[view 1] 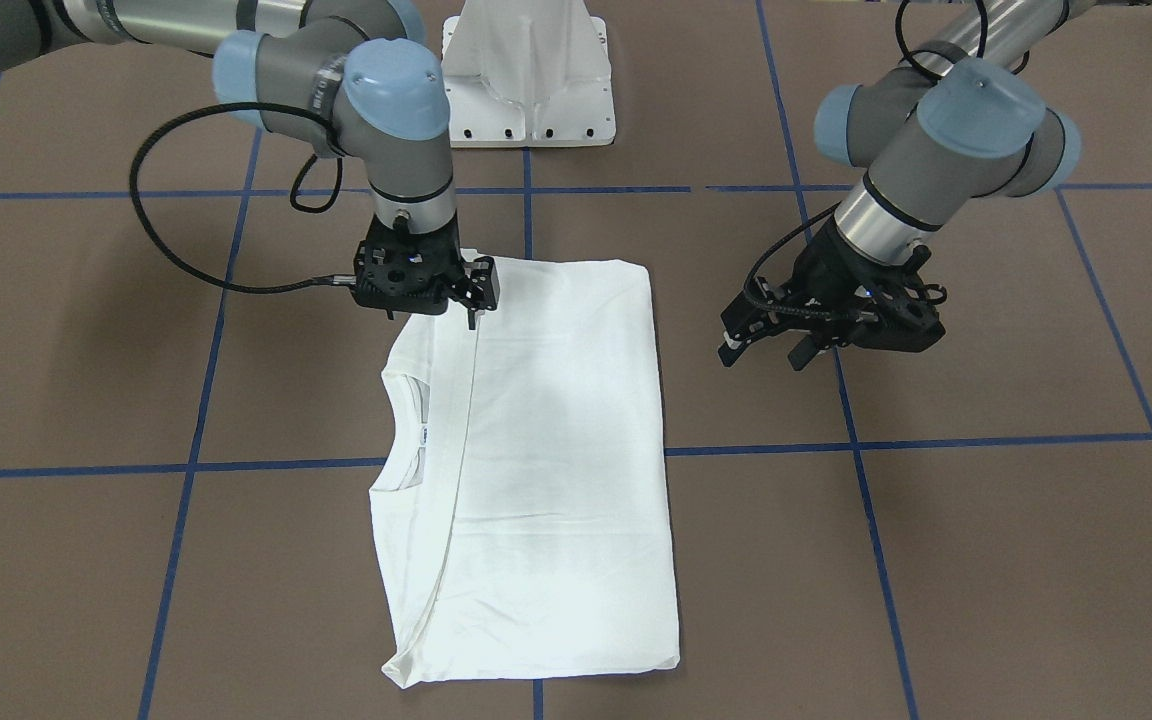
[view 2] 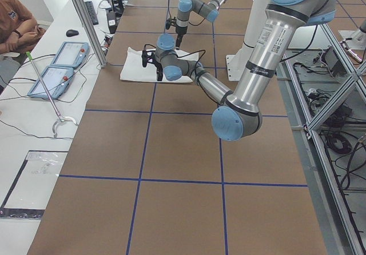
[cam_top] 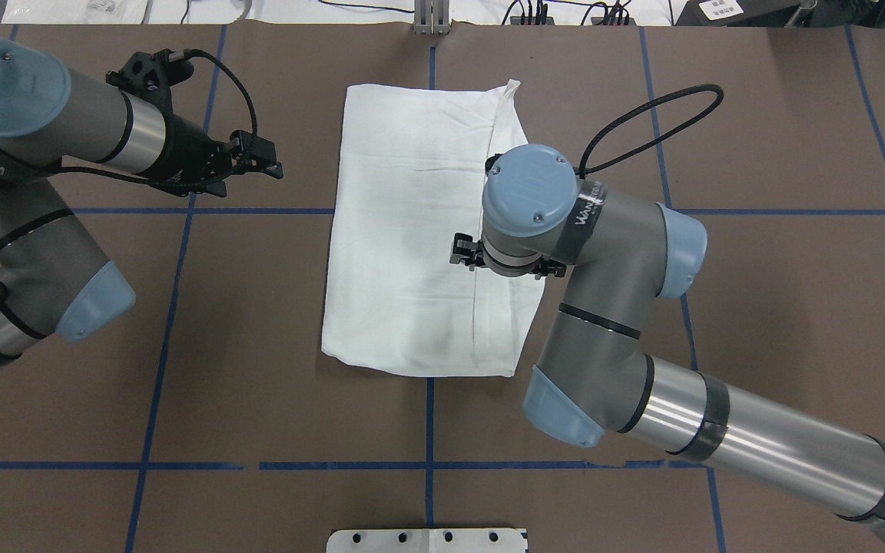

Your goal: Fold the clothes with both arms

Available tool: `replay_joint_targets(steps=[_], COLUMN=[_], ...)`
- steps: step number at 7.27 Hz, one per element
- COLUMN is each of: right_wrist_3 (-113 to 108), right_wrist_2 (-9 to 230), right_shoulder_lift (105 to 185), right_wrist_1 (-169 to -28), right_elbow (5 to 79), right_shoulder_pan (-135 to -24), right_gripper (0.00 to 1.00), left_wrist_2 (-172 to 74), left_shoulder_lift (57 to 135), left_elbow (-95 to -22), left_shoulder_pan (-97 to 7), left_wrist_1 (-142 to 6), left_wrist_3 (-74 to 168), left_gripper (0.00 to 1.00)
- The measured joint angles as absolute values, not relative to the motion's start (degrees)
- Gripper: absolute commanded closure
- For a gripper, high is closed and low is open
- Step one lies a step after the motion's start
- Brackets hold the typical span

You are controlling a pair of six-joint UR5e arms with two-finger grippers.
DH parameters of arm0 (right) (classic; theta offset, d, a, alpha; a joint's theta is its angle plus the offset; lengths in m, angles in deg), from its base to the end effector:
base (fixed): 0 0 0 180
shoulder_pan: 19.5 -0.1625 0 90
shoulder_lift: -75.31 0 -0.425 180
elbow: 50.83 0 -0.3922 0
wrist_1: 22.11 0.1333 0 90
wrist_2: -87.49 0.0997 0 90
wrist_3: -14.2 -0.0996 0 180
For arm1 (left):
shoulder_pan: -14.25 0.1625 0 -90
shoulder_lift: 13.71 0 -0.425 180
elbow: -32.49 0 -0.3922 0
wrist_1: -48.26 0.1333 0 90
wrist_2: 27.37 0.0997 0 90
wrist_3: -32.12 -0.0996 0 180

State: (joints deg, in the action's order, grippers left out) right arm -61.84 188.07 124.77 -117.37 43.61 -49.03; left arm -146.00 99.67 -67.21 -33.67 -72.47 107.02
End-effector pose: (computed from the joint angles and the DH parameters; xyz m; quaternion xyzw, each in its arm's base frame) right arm -0.5462 -0.4416 0.2198 0.0448 -0.3463 0.0958 0.9321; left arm 0.3518 -0.5173 0.2877 0.0887 0.5463 -0.1070 0.8260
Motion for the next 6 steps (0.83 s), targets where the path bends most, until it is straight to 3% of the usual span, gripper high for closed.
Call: replay_joint_targets(steps=[6], right_wrist_3=[-54.22], right_wrist_2=[187.68], right_shoulder_lift=[125.33], right_wrist_1=[-120.16], right_elbow=[41.03], right_shoulder_pan=[-43.58], right_gripper=[0.0], left_wrist_2=[-146.18], left_shoulder_lift=[99.05], left_elbow=[-69.67], left_shoulder_pan=[-31.82], left_wrist_1=[-70.21], left_wrist_3=[107.14], left_gripper=[0.0])
